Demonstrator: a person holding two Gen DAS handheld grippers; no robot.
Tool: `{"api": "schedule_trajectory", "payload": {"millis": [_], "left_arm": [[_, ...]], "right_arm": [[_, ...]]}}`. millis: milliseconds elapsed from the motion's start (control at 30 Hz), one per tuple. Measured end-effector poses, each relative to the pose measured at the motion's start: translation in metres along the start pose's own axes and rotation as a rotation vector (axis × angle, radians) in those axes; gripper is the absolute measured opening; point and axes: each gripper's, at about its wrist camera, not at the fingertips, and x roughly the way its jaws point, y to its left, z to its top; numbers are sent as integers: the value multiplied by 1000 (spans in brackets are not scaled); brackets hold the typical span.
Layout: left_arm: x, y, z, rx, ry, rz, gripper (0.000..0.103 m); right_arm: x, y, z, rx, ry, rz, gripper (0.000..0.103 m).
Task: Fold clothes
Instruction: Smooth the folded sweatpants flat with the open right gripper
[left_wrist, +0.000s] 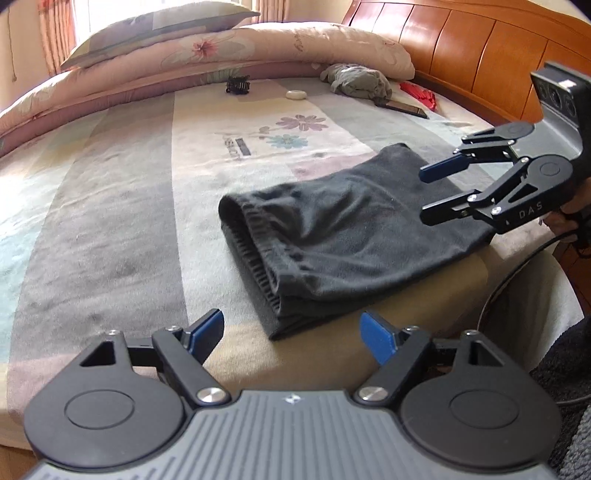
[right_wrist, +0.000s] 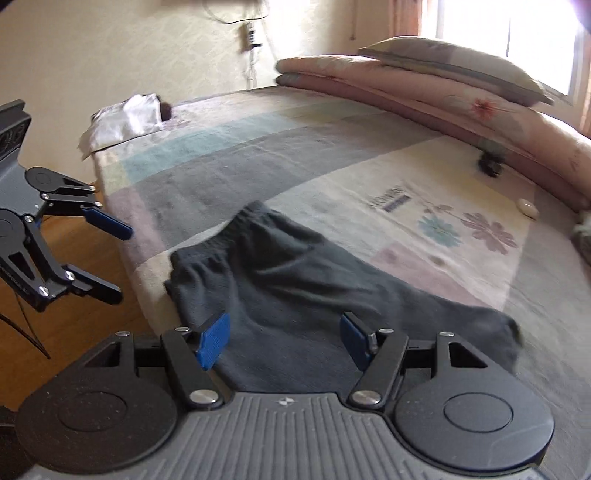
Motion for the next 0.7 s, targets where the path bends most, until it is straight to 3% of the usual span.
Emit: {"api": "schedule_trajectory", "payload": {"millis": [133, 233, 300, 467, 533, 633, 700], "left_arm": [[19, -22, 36, 73, -49, -47, 82], [53, -40, 55, 141, -64, -115, 83], [85, -43, 63, 144, -29, -126, 83], [122, 11, 46, -27, 1, -122, 80], [112, 20, 44, -64, -1, -155, 79], [98, 5, 56, -12, 10, -113, 79], [98, -6, 67, 25, -10, -154, 81]], "right_arm": [[-19, -40, -29, 43, 2, -108, 66], [-19, -55, -49, 62, -11, -100, 60], [-13, -60, -61, 81, -8, -74, 59], [-4, -64, -98, 93, 24, -73, 57], [-12, -67, -95, 99, 23, -69, 56], [-21, -74, -81, 86, 3, -76, 56], [-17, -82, -63, 66, -36, -75, 56]]}}
